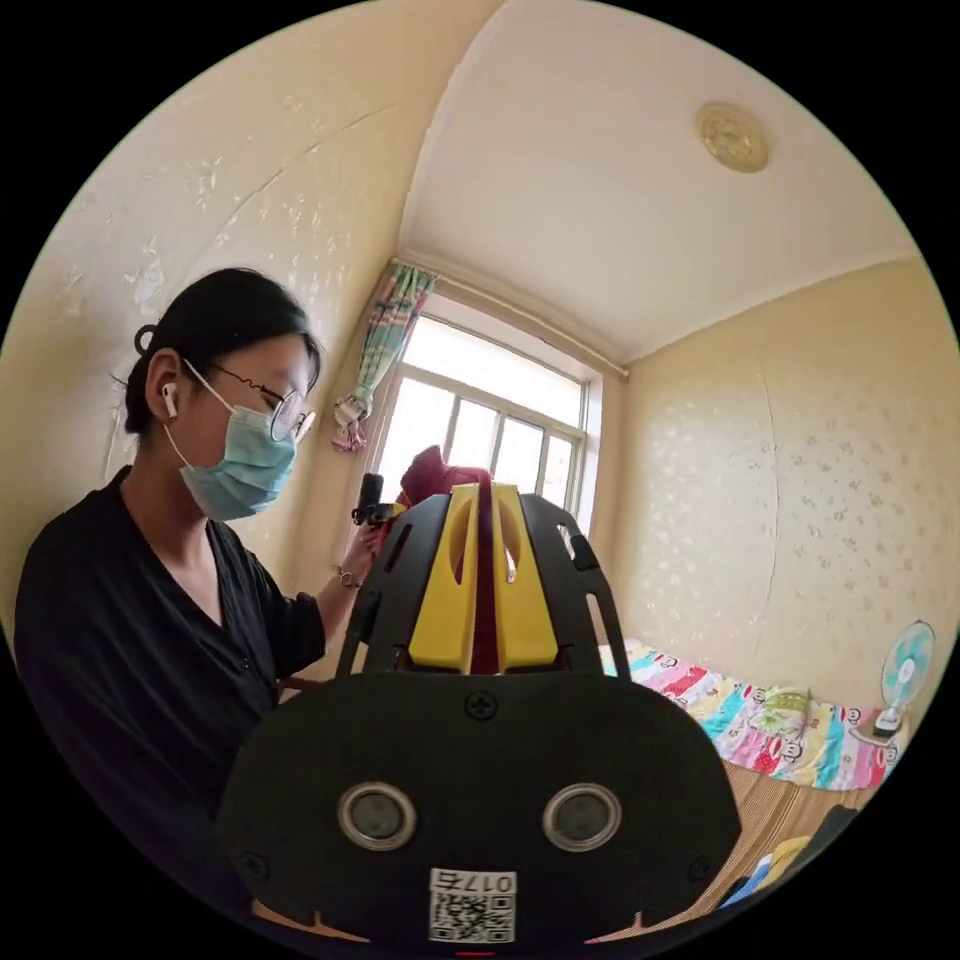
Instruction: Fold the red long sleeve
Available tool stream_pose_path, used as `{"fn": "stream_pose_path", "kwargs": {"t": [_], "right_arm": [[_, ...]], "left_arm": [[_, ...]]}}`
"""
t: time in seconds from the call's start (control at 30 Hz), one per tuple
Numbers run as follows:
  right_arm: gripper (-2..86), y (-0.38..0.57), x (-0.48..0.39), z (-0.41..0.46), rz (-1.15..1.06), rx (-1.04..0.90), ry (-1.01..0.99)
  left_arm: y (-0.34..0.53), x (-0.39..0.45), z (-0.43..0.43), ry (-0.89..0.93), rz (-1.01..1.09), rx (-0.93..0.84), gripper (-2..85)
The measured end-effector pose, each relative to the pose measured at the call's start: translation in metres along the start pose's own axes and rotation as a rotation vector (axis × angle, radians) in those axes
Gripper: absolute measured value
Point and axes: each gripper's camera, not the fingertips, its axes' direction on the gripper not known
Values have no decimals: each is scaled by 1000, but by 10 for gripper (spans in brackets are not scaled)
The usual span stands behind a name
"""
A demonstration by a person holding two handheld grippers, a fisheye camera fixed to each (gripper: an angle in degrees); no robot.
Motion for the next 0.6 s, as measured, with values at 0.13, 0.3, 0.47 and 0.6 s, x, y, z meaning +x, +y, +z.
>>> {"fn": "stream_pose_path", "kwargs": {"t": [0.13,0.3,0.47,0.6], "right_arm": [[21,-7,-42,-16,6,102,47],[21,-50,-38,-23,-22,113,252],[22,-87,52,-5,69,-89,353],[21,-35,198,58,239,-469,569]], "left_arm": [[18,57,-4,-311,-45,66,31],[-39,39,12,-270,-65,130,28],[-100,-86,66,-231,-183,-25,35],[-63,-259,183,-306,-415,-326,67]]}}
